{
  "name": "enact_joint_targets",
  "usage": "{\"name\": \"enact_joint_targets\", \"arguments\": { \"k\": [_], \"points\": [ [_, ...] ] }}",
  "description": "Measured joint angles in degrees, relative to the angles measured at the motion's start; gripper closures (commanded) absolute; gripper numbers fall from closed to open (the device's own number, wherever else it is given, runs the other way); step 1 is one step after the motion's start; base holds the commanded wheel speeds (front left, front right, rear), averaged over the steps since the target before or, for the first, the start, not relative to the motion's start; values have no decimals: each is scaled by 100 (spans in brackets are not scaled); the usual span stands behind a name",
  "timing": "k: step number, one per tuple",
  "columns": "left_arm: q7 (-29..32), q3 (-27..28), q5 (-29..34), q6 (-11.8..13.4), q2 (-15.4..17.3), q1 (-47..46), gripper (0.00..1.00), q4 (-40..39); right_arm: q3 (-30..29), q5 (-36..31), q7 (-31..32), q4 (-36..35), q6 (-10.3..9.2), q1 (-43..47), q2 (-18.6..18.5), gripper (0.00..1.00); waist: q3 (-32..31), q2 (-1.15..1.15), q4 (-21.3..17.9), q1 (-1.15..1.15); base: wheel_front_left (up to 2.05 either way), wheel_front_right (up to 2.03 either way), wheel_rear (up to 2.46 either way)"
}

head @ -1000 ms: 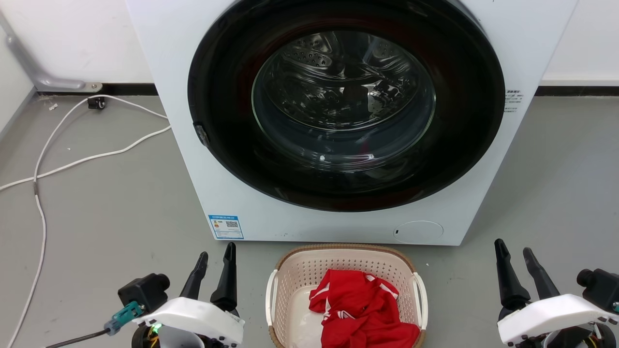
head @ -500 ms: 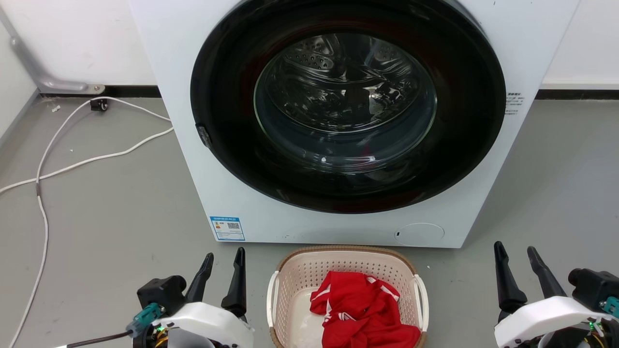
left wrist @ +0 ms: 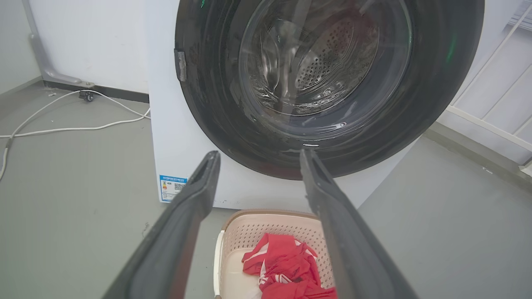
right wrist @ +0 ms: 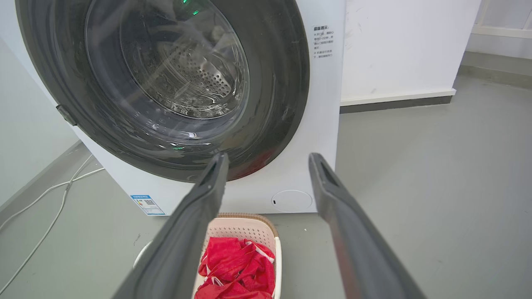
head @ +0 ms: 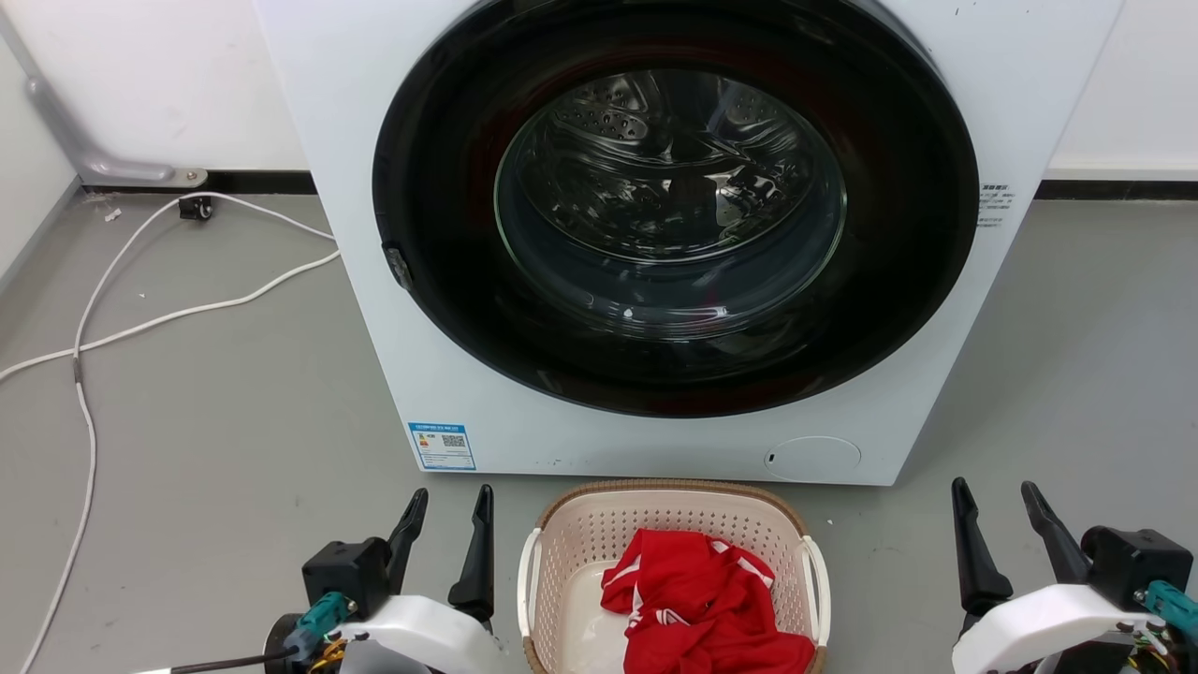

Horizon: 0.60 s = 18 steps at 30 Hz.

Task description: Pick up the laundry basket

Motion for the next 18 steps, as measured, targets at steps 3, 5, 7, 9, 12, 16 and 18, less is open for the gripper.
{"name": "enact_joint_targets", "arguments": {
  "k": [3, 5, 7, 9, 12, 16, 18],
  "points": [
    [-41, -33, 140, 24, 0, 0, 0, 27, -1, -154, -19, -1, 0, 17, 0, 0, -9, 0, -3, 0, 0, 0, 0],
    [-66, -47, 224, 49, 0, 0, 0, 62, -2, -270, -22, -5, 0, 20, 0, 0, -15, 0, -3, 0, 0, 0, 0],
    [-85, -60, 312, 53, 0, 0, 0, 80, -4, -360, -40, -11, 0, 26, 0, 0, -18, 0, -3, 0, 0, 0, 0],
    [-116, -77, 400, 64, 0, 0, 0, 102, -5, -446, -40, -14, 0, 43, 0, 0, -24, 0, -1, 0, 0, 0, 0],
    [-142, -85, 515, 107, 0, 0, 0, 132, -12, -594, -38, -22, 1, 77, 0, 0, -30, 0, 8, 0, 0, 0, 0],
    [-193, -80, 681, 165, 0, -1, 0, 142, -15, -746, -40, -46, 1, 91, 0, 0, -35, 0, 22, 0, 0, 0, 0],
    [-212, -65, 757, 178, 0, -1, 0, 138, -18, -802, -43, -55, 1, 108, 0, 0, -37, 0, 28, 0, 0, 0, 0]
  ]
}}
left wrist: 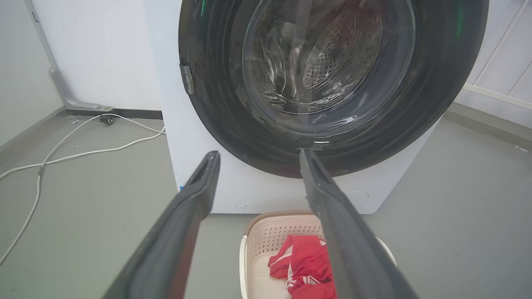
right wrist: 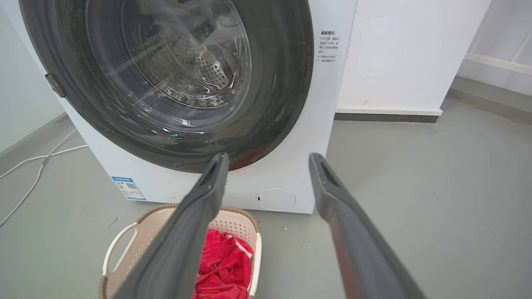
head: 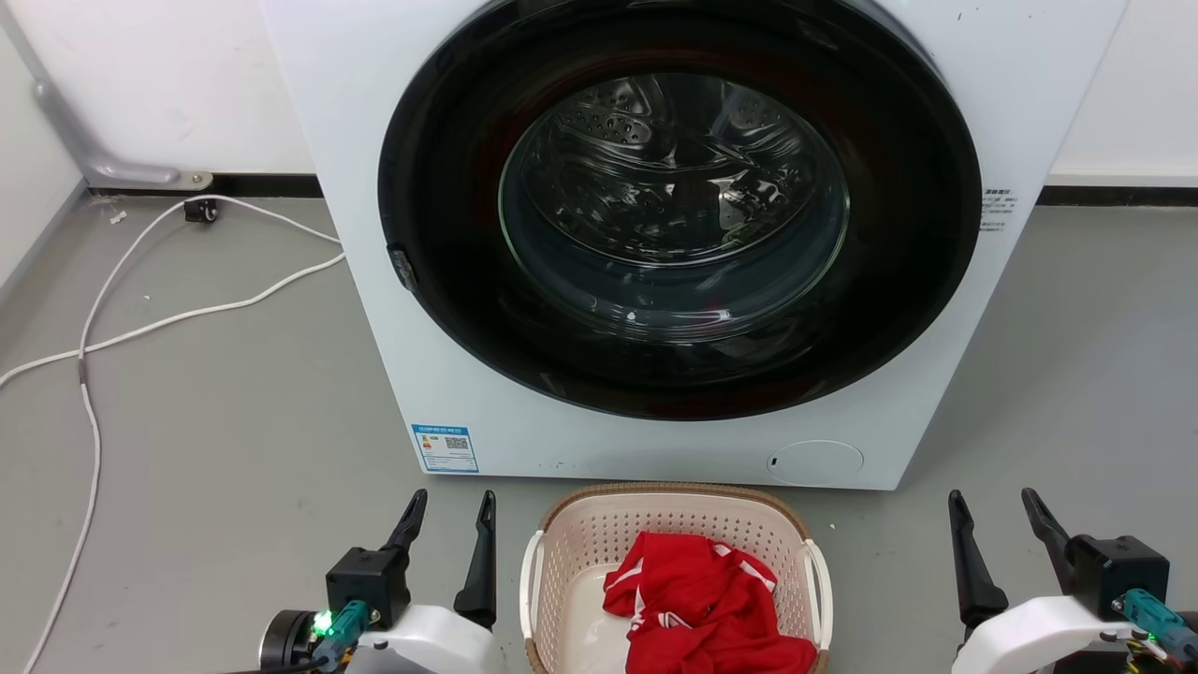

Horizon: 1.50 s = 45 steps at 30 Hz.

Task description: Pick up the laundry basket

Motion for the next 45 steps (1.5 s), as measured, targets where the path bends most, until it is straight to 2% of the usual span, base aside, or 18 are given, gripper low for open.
{"name": "enact_joint_targets", "arguments": {
  "k": [18, 45],
  "points": [
    [-182, 38, 527, 12, 8, 4, 0, -16, -22, -219, -11, -65, 0, 86, -1, 0, -17, 0, 52, 0, 0, 0, 0],
    [-199, -12, 556, -11, 5, -85, 0, 226, -55, 120, 43, 49, 0, 113, -1, 0, 96, 0, 31, 0, 0, 0, 0]
  ]
}}
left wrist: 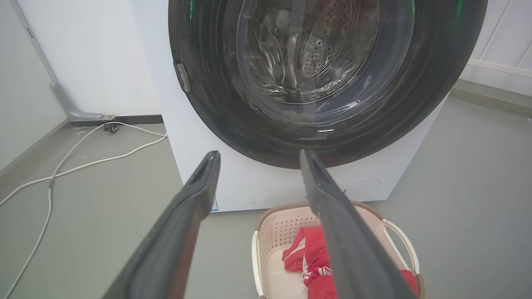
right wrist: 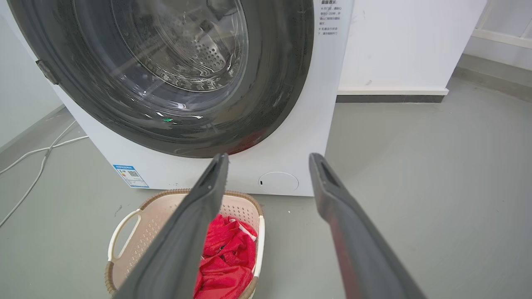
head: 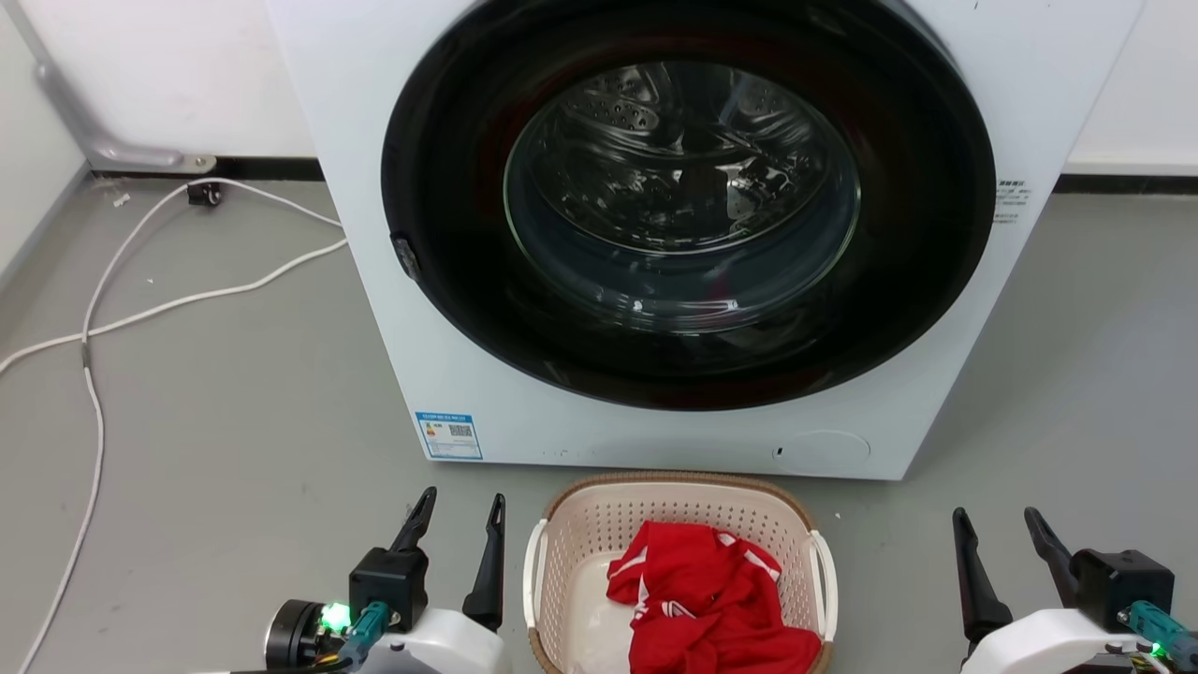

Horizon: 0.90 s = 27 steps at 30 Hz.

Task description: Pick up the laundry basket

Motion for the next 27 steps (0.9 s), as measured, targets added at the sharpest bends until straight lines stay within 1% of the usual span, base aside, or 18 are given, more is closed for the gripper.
{"name": "enact_joint_targets", "arguments": {
  "k": [6, 14, 20, 27],
  "points": [
    [0, -47, 29, -15, 0, -212, 0, 260, -16, 88, 175, 159, 0, -81, 0, 0, 238, 0, -54, 0, 0, 0, 0],
    [1, -112, -32, -74, -1, -950, 0, 926, 0, 132, 304, 543, 0, -697, -1, 0, 1013, 0, -176, 0, 0, 0, 0],
    [115, -142, -124, -180, -2, -1708, 0, 1641, 41, 231, 250, 1076, 0, -1331, -2, 0, 1771, 0, -284, 0, 0, 0, 0],
    [448, -58, -334, -323, 62, -2663, 0, 2625, 199, 353, 209, 1968, 1, -2173, -3, 0, 2671, 0, -413, 0, 0, 0, 0]
  ]
}}
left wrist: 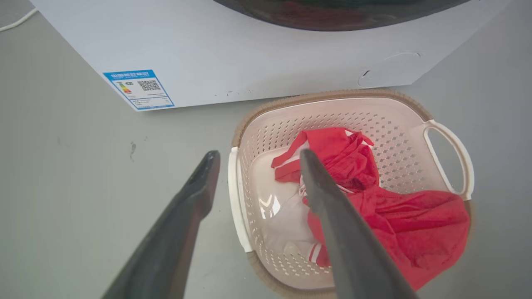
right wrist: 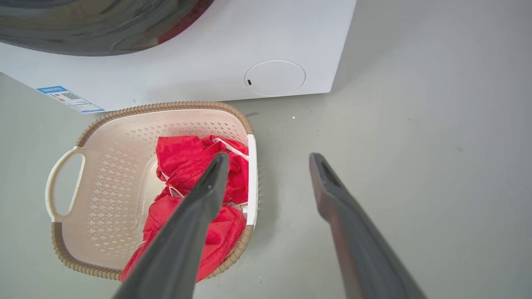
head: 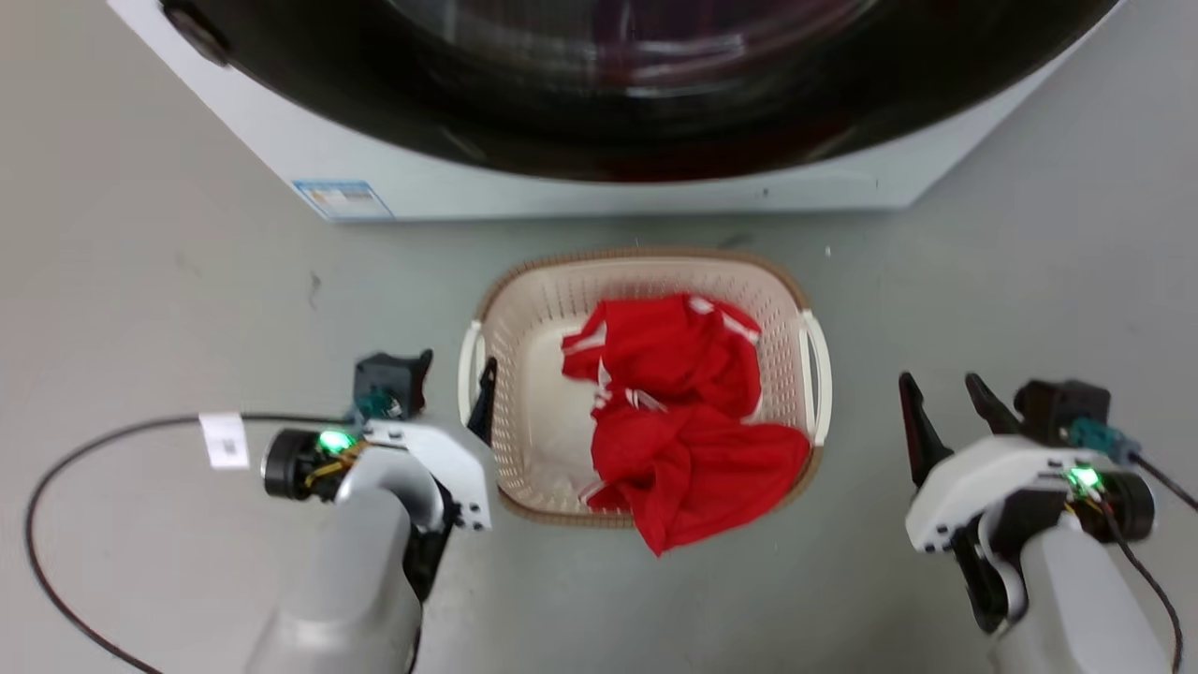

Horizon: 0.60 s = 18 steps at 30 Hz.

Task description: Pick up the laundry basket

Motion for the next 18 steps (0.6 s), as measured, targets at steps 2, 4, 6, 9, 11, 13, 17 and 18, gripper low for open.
{"name": "enact_joint_targets", "arguments": {
  "k": [2, 4, 6, 9, 11, 13, 17, 18],
  "points": [
    [102, 40, -67, -51, 57, -252, 0, 279, 57, 21, -12, 298, -1, -264, -1, 0, 237, 0, -41, 0, 0, 0, 0],
    [218, 57, -130, -99, 121, -487, 0, 553, 137, 74, -55, 590, -1, -516, 0, 0, 455, 0, -86, 0, 0, 0, 0],
    [353, 58, -196, -138, 159, -711, 0, 788, 231, 138, -63, 884, -1, -754, 1, 0, 653, 0, -131, 0, 0, 0, 0],
    [539, 45, -278, -200, 214, -1056, 0, 1121, 415, 288, -79, 1300, -1, -1141, 0, 0, 930, 0, -192, 0, 0, 0, 0],
    [653, 44, -368, -235, 268, -1282, 0, 1318, 569, 381, -68, 1578, -1, -1413, -1, 0, 1106, 0, -230, 0, 0, 0, 0],
    [793, 21, -424, -249, 334, -1478, 0, 1522, 731, 465, -67, 1835, -1, -1669, 0, 0, 1273, 0, -268, 0, 0, 0, 0],
    [959, -47, -552, -279, 382, -1802, 0, 1846, 1048, 709, -18, 2324, 0, -2098, 0, 0, 1555, 0, -327, 0, 0, 0, 0],
    [1009, -69, -582, -283, 383, -1880, 0, 1914, 1118, 761, -9, 2437, -1, -2191, -1, 0, 1614, 0, -332, 0, 0, 0, 0]
  ]
}}
